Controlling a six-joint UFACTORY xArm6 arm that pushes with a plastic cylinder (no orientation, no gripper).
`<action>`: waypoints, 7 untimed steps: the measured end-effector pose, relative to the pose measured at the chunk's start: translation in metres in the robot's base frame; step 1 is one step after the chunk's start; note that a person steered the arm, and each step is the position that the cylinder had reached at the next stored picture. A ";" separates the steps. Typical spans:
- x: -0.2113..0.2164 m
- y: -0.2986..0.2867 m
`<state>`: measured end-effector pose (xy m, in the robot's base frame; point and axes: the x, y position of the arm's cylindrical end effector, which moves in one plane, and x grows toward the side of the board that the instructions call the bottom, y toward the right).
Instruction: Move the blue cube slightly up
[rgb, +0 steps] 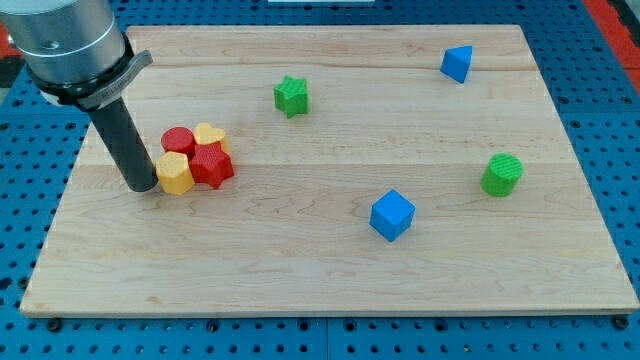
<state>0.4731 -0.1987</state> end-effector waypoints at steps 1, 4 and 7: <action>0.000 0.000; 0.136 -0.040; 0.144 0.178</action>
<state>0.6176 -0.0207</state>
